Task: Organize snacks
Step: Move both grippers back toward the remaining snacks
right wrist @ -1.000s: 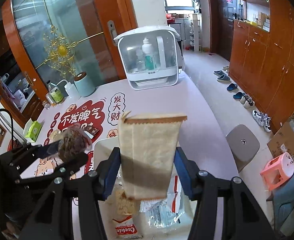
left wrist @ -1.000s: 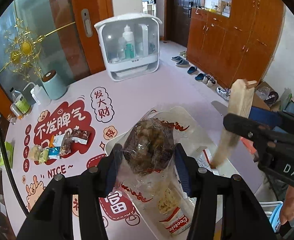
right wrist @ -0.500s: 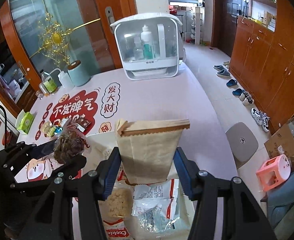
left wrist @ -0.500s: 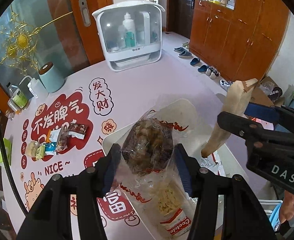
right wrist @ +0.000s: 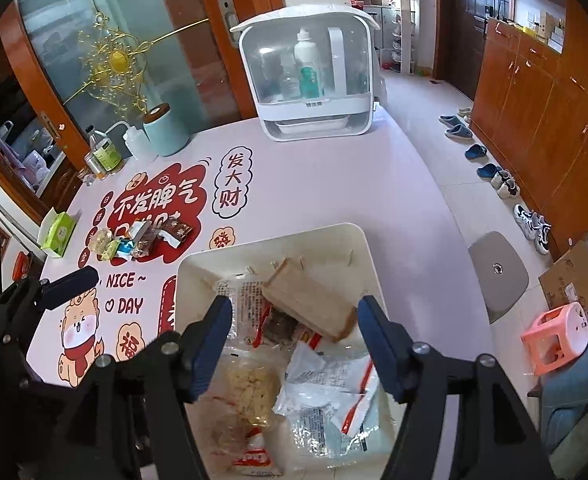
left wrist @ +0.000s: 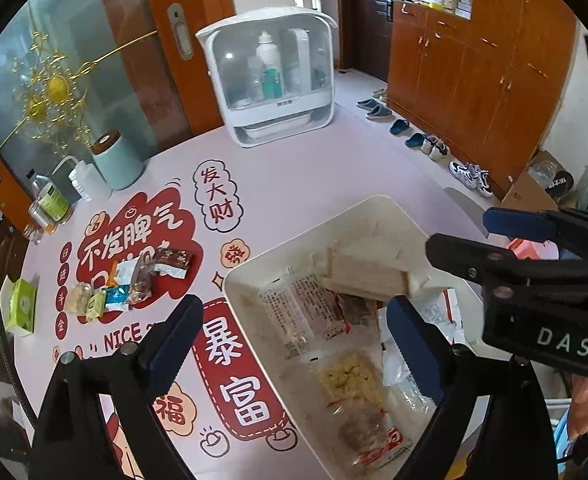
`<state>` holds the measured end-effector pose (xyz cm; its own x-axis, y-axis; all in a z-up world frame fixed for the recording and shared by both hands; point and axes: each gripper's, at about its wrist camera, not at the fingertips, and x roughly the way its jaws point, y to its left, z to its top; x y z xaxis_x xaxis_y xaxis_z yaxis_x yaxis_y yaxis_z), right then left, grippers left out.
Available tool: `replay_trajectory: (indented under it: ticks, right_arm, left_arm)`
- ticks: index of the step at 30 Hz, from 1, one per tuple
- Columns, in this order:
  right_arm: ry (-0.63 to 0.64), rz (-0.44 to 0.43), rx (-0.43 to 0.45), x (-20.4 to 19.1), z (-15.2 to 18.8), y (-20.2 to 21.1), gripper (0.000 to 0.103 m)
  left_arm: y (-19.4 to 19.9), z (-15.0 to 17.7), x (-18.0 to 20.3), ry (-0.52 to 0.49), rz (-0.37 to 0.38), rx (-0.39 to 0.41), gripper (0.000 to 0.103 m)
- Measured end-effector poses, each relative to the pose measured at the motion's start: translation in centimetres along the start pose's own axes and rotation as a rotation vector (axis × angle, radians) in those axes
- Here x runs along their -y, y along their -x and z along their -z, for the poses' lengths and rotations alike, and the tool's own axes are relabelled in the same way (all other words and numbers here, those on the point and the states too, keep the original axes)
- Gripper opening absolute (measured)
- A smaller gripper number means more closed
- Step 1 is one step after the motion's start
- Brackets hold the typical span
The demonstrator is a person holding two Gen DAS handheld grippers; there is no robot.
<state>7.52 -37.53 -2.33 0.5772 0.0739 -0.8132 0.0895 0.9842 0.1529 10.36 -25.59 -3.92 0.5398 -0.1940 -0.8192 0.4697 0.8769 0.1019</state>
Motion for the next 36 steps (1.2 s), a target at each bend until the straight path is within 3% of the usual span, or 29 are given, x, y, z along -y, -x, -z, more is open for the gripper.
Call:
replay_trajectory:
  ticks: [15,22,36]
  right_arm:
    - [-0.010,-0.002,0.004,-1.4,2.4,1.9,0.066]
    - [-0.022,-0.012,-0.005,-2.4,4.6,2.9,0.066]
    - [-0.003,0.012,-0.006,-7.5,6.7,3.6,0.066]
  left_arm:
    - [2.9,2.2,-1.4,0.037,-0.006,0.029,0.092]
    - [4.6,4.8,-2.2,0.037,-0.012,0.040,0.092]
    - [8.4,8.7,-10.4,0.157,-0.039,0.087,0.092]
